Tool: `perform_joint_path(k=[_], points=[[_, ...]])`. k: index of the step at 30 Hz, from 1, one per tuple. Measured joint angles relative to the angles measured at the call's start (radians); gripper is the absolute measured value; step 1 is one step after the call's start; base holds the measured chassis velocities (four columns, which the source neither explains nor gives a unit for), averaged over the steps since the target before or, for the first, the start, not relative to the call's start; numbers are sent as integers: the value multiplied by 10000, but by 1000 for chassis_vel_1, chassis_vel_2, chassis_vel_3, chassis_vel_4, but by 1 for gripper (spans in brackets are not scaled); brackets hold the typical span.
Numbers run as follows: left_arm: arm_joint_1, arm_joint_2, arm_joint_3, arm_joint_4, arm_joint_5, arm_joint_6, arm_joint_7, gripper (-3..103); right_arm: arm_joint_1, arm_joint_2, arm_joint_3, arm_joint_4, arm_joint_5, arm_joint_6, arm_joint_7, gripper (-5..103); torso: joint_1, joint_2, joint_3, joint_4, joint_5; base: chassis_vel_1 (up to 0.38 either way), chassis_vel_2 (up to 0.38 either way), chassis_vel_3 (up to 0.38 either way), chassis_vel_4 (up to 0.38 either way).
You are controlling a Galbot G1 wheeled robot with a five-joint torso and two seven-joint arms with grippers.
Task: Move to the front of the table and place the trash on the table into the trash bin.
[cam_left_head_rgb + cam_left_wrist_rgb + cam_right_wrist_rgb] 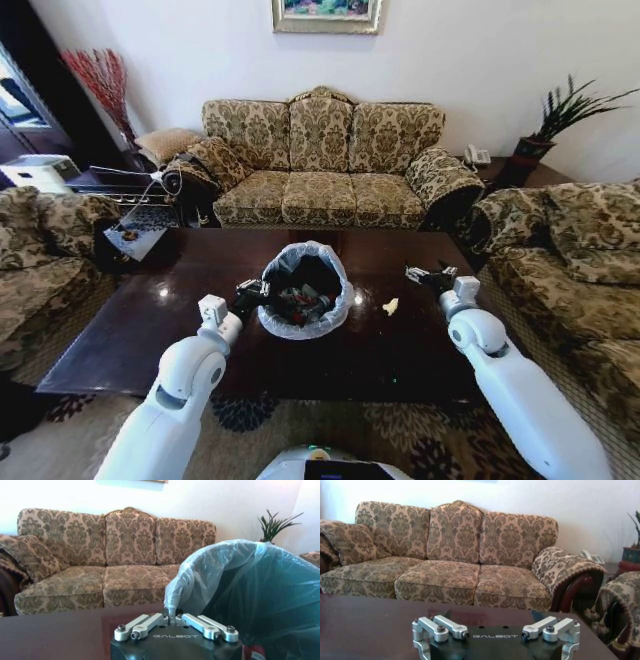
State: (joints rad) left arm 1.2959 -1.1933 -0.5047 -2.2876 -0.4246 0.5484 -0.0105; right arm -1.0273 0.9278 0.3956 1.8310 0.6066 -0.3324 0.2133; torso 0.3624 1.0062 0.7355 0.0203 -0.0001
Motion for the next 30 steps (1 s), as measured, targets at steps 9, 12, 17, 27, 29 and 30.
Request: perform_joint_path(k=[9,12,17,27,29,30], points=[[2,-46,-17,60,3,-12,0,1,-645,806,-325,172,-246,-358,322,100,9,-2,3,2,3,-83,85,83,-72],[6,15,-110,70,-41,-21,0,1,-1487,1682,-408,-324,-1033,202,58,100,0,-1,1,0,2,0,0,0,0],[32,83,-160,69,-100,-23,2,1,-1834,2286,-329,-992,-1169,571,76,100,-8,1,-3,0,0,0,0,0,0],[16,76,-52,205,-91,-41,2,1,-2098,3102,-70,-1931,-1179,999,13,100,3,0,1,0,-1,0,0,0,0],[13,62,-26,237,-74,-54,2,1,-2039,3203,-55,-2165,-1272,1171,-91,101,-1,0,0,0,1,0,0,0,0],[13,56,-19,246,-70,-60,2,1,-2015,3226,-52,-2228,-1299,1195,-107,98,-1,0,0,0,1,0,0,0,0]])
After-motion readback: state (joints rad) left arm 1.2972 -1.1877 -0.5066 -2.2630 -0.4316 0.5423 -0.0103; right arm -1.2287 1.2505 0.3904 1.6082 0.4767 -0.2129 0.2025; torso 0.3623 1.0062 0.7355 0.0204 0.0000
